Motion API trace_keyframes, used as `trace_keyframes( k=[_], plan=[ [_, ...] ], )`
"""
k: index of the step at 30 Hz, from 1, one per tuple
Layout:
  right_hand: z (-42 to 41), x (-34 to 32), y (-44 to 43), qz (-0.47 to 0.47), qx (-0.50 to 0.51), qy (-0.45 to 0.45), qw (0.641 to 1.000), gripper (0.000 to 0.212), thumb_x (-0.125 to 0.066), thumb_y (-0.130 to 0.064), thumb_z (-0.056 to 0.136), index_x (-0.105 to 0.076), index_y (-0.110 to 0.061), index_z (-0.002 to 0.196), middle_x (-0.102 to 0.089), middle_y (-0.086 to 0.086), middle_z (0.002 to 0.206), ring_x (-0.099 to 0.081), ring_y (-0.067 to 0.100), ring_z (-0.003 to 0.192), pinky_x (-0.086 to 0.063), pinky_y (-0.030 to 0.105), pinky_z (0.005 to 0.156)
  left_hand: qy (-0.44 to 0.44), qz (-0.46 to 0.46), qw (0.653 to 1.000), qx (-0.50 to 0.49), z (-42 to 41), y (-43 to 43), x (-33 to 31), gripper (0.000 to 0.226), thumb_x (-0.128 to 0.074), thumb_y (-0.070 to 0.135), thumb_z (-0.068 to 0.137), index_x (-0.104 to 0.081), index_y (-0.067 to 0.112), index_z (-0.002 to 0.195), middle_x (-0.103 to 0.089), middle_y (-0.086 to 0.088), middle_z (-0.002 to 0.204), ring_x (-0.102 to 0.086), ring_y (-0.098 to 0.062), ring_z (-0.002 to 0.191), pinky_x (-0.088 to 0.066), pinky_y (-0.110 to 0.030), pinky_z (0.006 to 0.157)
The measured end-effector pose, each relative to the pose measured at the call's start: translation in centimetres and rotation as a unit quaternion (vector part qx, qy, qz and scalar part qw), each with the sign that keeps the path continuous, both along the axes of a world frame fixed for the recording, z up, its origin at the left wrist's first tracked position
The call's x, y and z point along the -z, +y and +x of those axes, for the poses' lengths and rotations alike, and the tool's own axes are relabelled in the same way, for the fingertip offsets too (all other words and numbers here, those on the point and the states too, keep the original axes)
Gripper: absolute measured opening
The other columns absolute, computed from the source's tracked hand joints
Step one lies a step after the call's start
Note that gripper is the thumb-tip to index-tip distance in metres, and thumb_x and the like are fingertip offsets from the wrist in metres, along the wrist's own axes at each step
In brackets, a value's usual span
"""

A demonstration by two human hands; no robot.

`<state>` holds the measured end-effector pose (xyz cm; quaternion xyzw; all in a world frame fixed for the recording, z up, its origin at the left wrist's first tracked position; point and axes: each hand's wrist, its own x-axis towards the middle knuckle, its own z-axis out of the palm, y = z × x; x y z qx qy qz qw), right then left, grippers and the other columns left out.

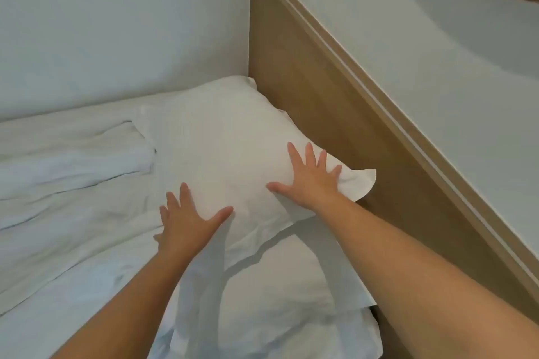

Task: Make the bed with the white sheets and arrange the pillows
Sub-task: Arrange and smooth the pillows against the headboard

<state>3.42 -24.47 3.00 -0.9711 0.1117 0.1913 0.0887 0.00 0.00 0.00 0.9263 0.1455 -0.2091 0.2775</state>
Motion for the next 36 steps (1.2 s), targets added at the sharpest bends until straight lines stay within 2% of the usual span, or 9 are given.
trace_keyframes(
  k=[2, 4, 6, 10, 13, 19, 25, 31, 36],
  plan=[
    [1.2, 1.0, -0.5, 0.003, 0.003, 0.023, 1.000, 0.114, -0.048, -0.087, 0.070, 0.020, -0.041, 0.149, 0.016, 0.007, 0.162, 0.009, 0.039, 0.148, -0.003, 0.070, 0.111, 0.018, -0.014, 1.000, -0.003, 0.6, 0.0, 1.5, 0.133, -0.062, 0.085, 0.056, 0.010, 0.030, 0.152, 0.006, -0.003, 0.161, -0.006, -0.034, 0.148, -0.026, -0.062, 0.110],
    [2.0, 2.2, -1.4, 0.017, 0.029, 0.032, 0.999, 0.121, -0.056, -0.085, 0.066, 0.020, -0.042, 0.149, -0.001, 0.011, 0.161, -0.009, 0.036, 0.147, -0.012, 0.066, 0.111, 0.037, -0.025, 0.999, -0.012, 1.0, -0.1, 3.1, 0.136, -0.073, 0.076, 0.056, 0.012, 0.032, 0.152, 0.004, -0.007, 0.161, -0.017, -0.037, 0.145, -0.032, -0.057, 0.109],
    [1.7, 3.8, -1.4, 0.018, 0.029, 0.012, 0.999, 0.119, -0.063, -0.080, 0.064, 0.006, -0.037, 0.151, -0.026, 0.012, 0.150, -0.028, 0.032, 0.138, -0.026, 0.055, 0.108, 0.026, -0.018, 0.999, -0.021, 0.9, -0.8, 4.5, 0.128, -0.079, 0.067, 0.058, 0.000, 0.029, 0.151, -0.019, -0.016, 0.151, -0.036, -0.040, 0.133, -0.040, -0.054, 0.102],
    [0.6, 6.3, -0.7, 0.078, 0.041, -0.078, 0.993, 0.085, -0.072, -0.065, 0.072, -0.034, -0.020, 0.133, -0.057, 0.004, 0.116, -0.056, 0.027, 0.103, -0.041, 0.038, 0.080, -0.006, 0.004, 1.000, -0.030, 0.1, -1.7, 6.9, 0.063, -0.070, 0.051, 0.081, -0.044, 0.014, 0.124, -0.058, -0.013, 0.117, -0.057, -0.036, 0.103, -0.046, -0.040, 0.079],
    [-0.4, 6.0, 0.5, 0.098, 0.021, -0.093, 0.991, 0.054, -0.065, -0.058, 0.083, -0.048, -0.019, 0.116, -0.057, -0.003, 0.085, -0.055, 0.023, 0.080, -0.034, 0.033, 0.061, -0.022, 0.022, 0.999, -0.039, -1.5, -2.1, 6.8, 0.029, -0.051, 0.043, 0.096, -0.054, 0.014, 0.095, -0.066, -0.012, 0.102, -0.052, -0.028, 0.081, -0.039, -0.034, 0.071],
    [-2.6, 0.4, 1.8, 0.184, 0.044, -0.179, 0.965, 0.035, -0.062, -0.049, 0.088, -0.060, -0.015, 0.095, -0.066, 0.003, 0.087, -0.059, 0.027, 0.080, -0.049, 0.039, 0.068, -0.123, 0.006, 0.990, -0.067, -2.8, -0.1, 0.6, 0.035, -0.046, 0.045, 0.097, -0.060, 0.013, 0.091, -0.061, -0.007, 0.083, -0.050, -0.027, 0.075, -0.040, -0.035, 0.067],
    [-8.7, -7.0, 4.8, 0.185, 0.101, -0.188, 0.959, 0.036, -0.065, -0.048, 0.088, -0.055, -0.014, 0.082, -0.060, 0.002, 0.075, -0.054, 0.027, 0.075, -0.034, 0.034, 0.058, -0.155, 0.032, 0.987, 0.028, -5.0, 3.7, -8.6, 0.039, -0.043, 0.044, 0.099, -0.063, 0.010, 0.097, -0.061, -0.010, 0.086, -0.046, -0.026, 0.076, -0.036, -0.033, 0.066],
    [-19.1, -12.7, 8.9, 0.144, 0.131, -0.140, 0.971, 0.042, -0.063, -0.053, 0.087, -0.052, -0.013, 0.081, -0.056, -0.001, 0.073, -0.054, 0.024, 0.074, -0.036, 0.033, 0.057, -0.086, 0.033, 0.979, 0.184, -11.5, 9.2, -13.3, 0.041, -0.041, 0.049, 0.098, -0.064, 0.016, 0.097, -0.064, -0.003, 0.093, -0.054, -0.024, 0.081, -0.039, -0.032, 0.067],
    [-29.9, -12.1, 13.3, 0.153, 0.204, -0.091, 0.962, 0.048, -0.060, -0.060, 0.086, -0.056, -0.013, 0.088, -0.062, 0.001, 0.080, -0.057, 0.021, 0.075, -0.044, 0.037, 0.065, -0.013, 0.093, 0.932, 0.351, -17.8, 13.9, -13.4, 0.046, -0.040, 0.054, 0.097, -0.064, 0.016, 0.110, -0.065, -0.007, 0.110, -0.060, -0.028, 0.101, -0.043, -0.032, 0.075]
  ],
)
